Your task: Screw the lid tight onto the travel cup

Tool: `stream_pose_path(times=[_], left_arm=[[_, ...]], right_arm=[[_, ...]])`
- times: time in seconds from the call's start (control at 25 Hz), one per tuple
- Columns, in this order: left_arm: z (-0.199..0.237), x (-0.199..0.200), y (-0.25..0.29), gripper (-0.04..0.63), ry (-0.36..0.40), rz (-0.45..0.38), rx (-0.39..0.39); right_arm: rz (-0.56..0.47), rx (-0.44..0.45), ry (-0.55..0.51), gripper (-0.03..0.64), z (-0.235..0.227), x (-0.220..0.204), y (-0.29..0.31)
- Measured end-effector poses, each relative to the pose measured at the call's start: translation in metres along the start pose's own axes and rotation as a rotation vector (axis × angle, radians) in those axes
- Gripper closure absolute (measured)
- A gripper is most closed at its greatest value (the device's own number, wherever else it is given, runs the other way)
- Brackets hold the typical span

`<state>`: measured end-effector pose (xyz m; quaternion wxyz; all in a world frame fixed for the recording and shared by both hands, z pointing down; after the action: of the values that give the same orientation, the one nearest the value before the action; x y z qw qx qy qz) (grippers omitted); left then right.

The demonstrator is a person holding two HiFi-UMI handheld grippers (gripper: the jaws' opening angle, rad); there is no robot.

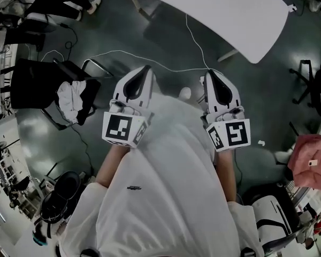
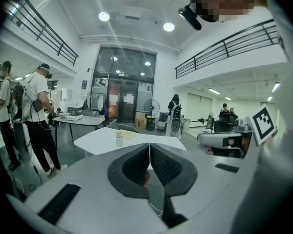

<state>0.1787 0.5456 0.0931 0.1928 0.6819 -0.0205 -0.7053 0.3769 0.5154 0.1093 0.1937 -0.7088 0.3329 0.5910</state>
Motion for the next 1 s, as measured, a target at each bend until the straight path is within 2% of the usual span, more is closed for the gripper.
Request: stream_pose_path(times=[0.2,0.48,0.76,1.0], left_arm=[[0.002,0.004,0.017,0.591,0.002,-0.001,0.008],[0.043,0.010,0.061,0.591,-0.033,-0.018,0.048],[0.102,0.032,0.152,0.591,-0.035,-0.026,-0.008],[0.166,0.076,0.218,0.591,-0.051,-0.024,-0.049]], right_arm=[[0.024,-0.005,-0.019,0.617,-0.012,-0.001,0.009],[0.054,0.005,-0.066,0.617,-0.035,0.005,0.069],[0.059,-0.060,-0.098,0.614,-0.070,0.026,0.165],[0.081,-0.083,-0.117,0.614,-0.094,0.061,0.258]])
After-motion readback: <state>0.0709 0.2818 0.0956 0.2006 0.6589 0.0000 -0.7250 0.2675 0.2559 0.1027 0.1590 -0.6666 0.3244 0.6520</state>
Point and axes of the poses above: the fingertips, and each gripper's own axes: y forward along the fingers, z to its left, x out of its top, the point moved 5 cm from there along -y, backward along the fingers, and after that the axes turned 4 degrees about x, right-handed, at the moved point
